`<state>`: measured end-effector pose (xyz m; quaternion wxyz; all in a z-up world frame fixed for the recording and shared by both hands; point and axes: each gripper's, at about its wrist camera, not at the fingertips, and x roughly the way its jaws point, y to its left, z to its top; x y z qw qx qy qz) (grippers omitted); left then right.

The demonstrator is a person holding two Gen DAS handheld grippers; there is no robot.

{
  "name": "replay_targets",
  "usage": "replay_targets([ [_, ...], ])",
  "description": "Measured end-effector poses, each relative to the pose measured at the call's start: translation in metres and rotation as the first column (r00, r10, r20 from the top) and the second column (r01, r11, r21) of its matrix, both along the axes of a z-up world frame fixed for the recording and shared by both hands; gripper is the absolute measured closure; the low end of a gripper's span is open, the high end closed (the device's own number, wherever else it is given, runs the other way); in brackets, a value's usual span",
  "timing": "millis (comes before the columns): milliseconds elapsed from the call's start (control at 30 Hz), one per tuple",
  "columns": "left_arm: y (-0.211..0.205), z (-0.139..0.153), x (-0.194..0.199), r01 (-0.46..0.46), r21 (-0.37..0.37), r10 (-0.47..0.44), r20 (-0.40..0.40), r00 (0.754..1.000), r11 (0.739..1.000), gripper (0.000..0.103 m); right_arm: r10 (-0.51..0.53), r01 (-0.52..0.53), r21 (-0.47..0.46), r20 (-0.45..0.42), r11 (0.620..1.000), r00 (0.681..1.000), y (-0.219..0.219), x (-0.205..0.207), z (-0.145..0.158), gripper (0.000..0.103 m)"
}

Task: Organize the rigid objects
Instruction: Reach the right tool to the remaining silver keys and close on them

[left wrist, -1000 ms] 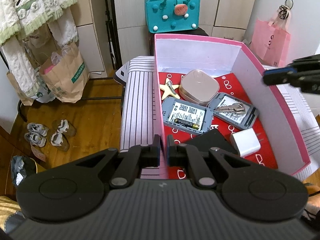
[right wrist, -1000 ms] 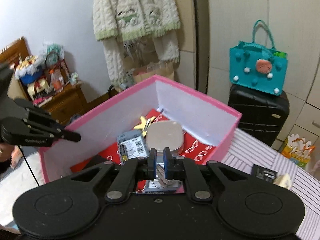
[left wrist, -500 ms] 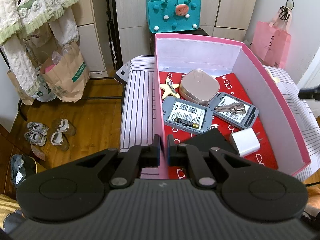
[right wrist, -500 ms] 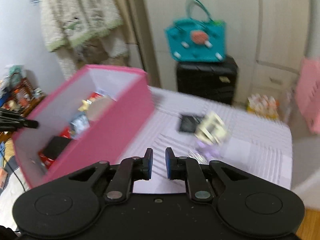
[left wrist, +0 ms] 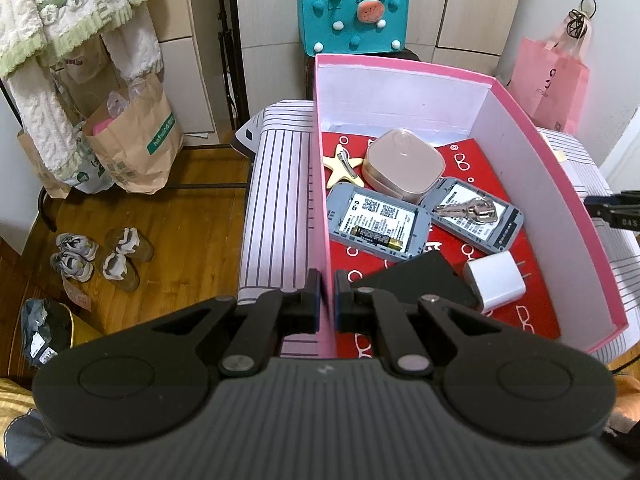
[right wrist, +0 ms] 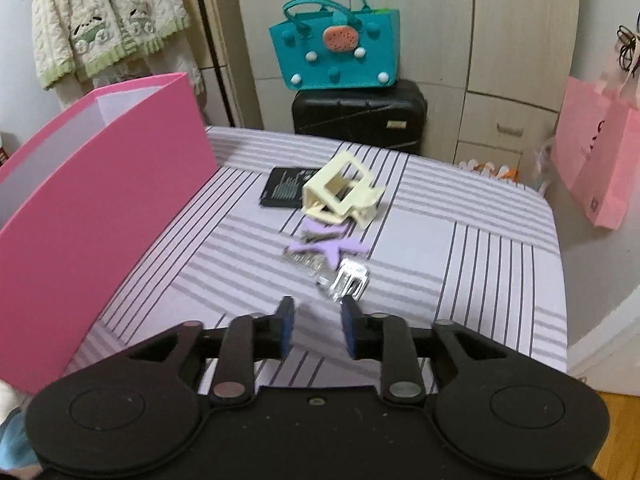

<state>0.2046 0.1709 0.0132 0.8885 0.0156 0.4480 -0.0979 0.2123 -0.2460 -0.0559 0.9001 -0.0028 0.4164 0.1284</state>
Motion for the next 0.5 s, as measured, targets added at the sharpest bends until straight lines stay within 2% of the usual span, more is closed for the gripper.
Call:
replay_targets([
  [67,0.0,0.0,0.001,0.0,0.004,0.0,-0.002,1.0,1.0,0.097,-0.008,0.009,-0.006,0.013,1.0,1.0,0.0,0.005,-0.002,0.061],
  [133,-0.002,-0.001,0.0,0.001,0.01,-0.001,-0.003,1.0,1.0,0.097,-0.021,0.022,-0.019,0.029,1.0,0.999,0.0,0.01,-0.005,0.052],
  [233,-0.002,-0.001,0.001,0.001,0.011,-0.001,-0.006,1.0,1.0,0.097,-0.029,0.029,-0.01,0.028,1.0,0.999,-0.001,0.016,-0.012,0.046],
  [333,-0.003,-0.001,0.001,0.0,0.011,0.0,-0.005,1.0,1.0,0.097,-0.021,0.022,-0.019,0.067,1.0,0.998,0.002,0.015,-0.018,0.039],
  [433,-0.001,-0.002,0.002,-0.003,0.011,0.003,-0.01,1.0,1.0,0.097,0.001,0.005,-0.052,0.115,0.999,0.993,0.011,0.008,-0.02,0.038],
  [500,-0.002,-0.002,0.002,-0.002,0.01,0.002,-0.018,1.0,1.0,0.097,-0.005,0.011,-0.048,0.118,0.999,0.993,0.011,0.007,-0.02,0.039],
])
